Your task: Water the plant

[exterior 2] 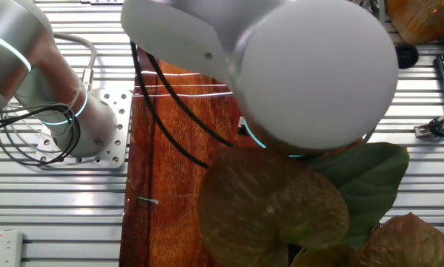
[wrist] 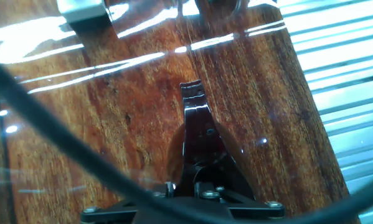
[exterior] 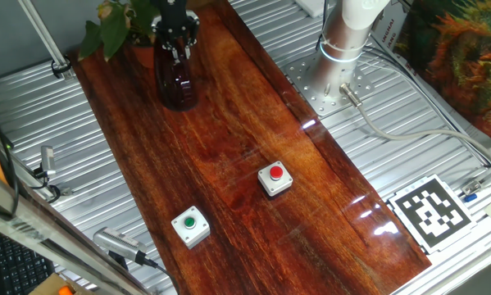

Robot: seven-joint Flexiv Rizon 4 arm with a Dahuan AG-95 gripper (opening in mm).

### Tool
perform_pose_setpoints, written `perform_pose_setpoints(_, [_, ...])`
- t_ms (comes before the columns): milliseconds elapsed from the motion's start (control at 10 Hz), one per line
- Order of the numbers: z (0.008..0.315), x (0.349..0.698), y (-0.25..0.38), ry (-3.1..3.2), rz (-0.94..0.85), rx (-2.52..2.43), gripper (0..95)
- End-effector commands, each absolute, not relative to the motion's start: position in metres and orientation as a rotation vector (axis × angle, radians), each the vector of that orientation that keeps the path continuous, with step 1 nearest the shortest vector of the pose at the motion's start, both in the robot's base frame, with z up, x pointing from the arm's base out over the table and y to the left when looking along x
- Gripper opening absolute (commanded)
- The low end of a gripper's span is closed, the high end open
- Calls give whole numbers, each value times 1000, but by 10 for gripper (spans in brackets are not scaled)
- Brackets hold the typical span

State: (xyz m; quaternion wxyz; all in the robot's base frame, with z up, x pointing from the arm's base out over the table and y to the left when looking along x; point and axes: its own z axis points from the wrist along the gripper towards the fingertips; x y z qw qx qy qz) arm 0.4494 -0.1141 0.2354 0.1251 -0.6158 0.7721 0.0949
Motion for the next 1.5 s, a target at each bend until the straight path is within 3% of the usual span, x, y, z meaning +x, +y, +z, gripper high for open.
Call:
perform_pose_setpoints(100, [238,451,-113,2231,282,-1790,0])
perform_pose_setpoints(1500, [243,456,-108,2127,363,-1742,0])
